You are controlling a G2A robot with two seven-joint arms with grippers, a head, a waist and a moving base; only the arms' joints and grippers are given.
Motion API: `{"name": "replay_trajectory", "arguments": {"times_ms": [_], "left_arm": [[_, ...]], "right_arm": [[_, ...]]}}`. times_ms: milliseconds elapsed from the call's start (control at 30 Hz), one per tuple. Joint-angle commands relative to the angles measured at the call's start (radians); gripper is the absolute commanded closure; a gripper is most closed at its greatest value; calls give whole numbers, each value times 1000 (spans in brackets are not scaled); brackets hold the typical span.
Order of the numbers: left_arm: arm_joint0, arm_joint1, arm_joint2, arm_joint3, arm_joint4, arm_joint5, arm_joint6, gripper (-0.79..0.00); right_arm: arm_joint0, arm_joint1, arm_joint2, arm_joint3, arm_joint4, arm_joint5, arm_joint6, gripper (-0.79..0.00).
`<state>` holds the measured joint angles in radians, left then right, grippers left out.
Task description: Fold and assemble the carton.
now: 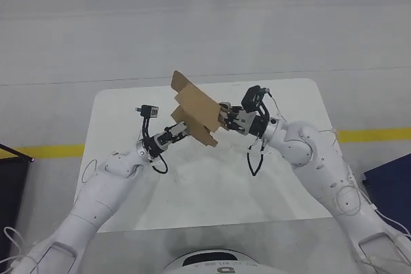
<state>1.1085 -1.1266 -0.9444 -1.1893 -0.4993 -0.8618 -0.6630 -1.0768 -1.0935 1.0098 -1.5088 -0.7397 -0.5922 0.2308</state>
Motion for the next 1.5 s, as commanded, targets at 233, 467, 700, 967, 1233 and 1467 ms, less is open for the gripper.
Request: {"name": "replay_trajectory", "arguments": {"times_ms": [233, 467, 700, 967, 1233, 1467], "left_arm": [[-38, -14, -5, 30, -34, 21, -17, -785], [-59, -26, -1, 62, -21, 27, -18, -785], [-67, -31, -5, 77, -26, 40, -54, -785], [-55, -25, -37, 85, -9, 51, -83, -785], [-22, 2, -100, 108, -26, 28, -233, -785], [14, 43, -247, 129, -91, 13, -278, -785]], "right_arm": [[10, -9, -32, -52, -127, 105, 73, 0], [11, -14, -44, -70, -171, 131, 110, 0], [5, -14, -16, -59, -145, 141, 117, 0], [-4, -13, 5, -52, -129, 135, 141, 0], [-13, -13, 23, -51, -109, 134, 158, 0], [-13, -13, 23, -51, -109, 134, 158, 0]]}}
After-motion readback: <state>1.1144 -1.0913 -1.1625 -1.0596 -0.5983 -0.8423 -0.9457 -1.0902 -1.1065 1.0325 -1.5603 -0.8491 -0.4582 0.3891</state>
